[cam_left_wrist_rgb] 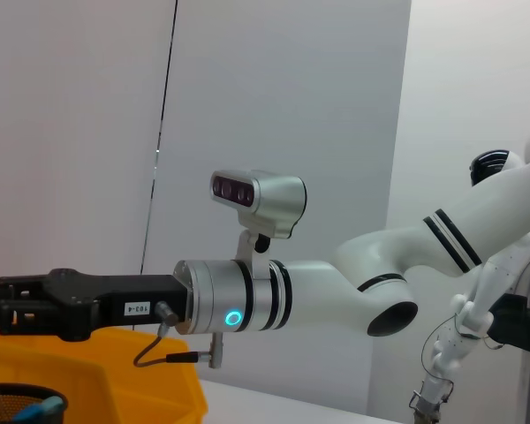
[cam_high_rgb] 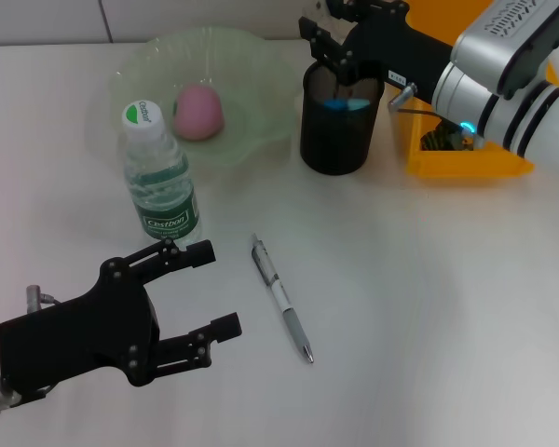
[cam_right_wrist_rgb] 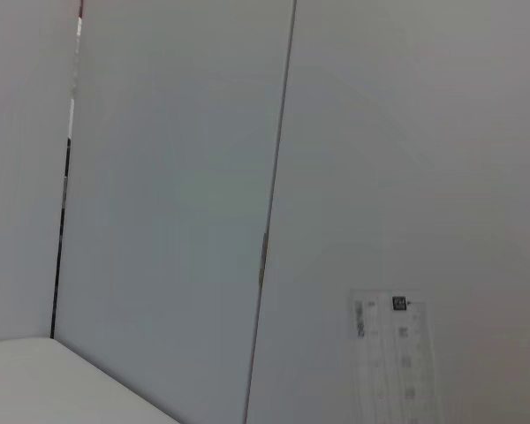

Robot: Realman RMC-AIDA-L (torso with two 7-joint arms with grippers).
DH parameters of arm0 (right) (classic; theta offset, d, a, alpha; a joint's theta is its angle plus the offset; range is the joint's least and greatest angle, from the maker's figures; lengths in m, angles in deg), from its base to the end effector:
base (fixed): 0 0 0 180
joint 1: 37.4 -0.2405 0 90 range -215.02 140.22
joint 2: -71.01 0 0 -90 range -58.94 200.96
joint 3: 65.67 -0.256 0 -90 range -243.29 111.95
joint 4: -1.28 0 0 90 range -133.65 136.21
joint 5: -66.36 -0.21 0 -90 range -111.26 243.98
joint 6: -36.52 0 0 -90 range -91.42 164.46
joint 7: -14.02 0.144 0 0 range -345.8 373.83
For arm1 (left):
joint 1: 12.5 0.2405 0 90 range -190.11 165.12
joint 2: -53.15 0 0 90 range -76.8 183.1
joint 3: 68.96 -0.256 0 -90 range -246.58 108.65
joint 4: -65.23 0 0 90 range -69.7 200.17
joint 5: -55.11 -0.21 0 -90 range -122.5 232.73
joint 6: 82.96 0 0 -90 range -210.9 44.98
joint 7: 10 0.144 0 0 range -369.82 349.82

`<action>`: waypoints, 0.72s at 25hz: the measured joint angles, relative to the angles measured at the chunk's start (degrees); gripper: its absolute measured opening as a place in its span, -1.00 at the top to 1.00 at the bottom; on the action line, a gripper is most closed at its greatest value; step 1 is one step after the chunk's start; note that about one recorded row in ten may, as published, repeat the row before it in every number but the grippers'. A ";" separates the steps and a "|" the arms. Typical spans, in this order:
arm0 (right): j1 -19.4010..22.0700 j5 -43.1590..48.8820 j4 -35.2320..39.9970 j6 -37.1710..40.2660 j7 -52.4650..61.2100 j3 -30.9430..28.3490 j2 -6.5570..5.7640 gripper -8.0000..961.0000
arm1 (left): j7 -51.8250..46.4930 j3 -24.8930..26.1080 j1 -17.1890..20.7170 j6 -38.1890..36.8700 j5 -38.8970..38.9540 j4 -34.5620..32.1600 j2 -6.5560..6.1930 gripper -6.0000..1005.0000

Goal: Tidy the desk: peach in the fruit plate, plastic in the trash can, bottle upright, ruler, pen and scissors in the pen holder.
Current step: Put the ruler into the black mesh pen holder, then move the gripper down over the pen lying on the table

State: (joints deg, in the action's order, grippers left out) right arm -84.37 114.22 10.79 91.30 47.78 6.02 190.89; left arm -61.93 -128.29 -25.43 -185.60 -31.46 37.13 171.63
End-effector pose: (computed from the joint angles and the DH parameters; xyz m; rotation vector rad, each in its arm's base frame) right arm 0.1924 0.4220 -0.0619 -2.2533 0.2595 0.7301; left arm -0.2828 0.2191 -0.0198 -2.6381 -0.3310 -1.1642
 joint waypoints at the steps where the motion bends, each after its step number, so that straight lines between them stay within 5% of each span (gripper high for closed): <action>1: 0.30 -0.01 0.15 0.09 -0.01 -0.07 0.00 0.18 | 0.00 0.00 0.01 -0.01 0.00 0.02 0.00 -0.59; 11: 4.69 -0.78 3.90 4.86 -0.02 -0.54 0.00 0.13 | -0.04 -0.09 -0.05 -0.06 0.04 -0.11 0.09 -0.59; 14: 10.99 -3.69 8.12 16.04 2.84 -0.99 -0.24 0.11 | -0.07 0.05 -0.06 -0.35 0.11 -0.17 0.09 -0.59; 18: 18.35 -2.44 15.79 22.83 13.05 -0.37 -1.02 -0.17 | -0.13 0.38 -0.07 -2.46 1.72 -0.20 0.17 -0.59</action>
State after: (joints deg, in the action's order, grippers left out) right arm -66.02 111.78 26.58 114.14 60.83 5.65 189.87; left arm -62.06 -127.91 -25.50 -188.06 -29.74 36.93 171.80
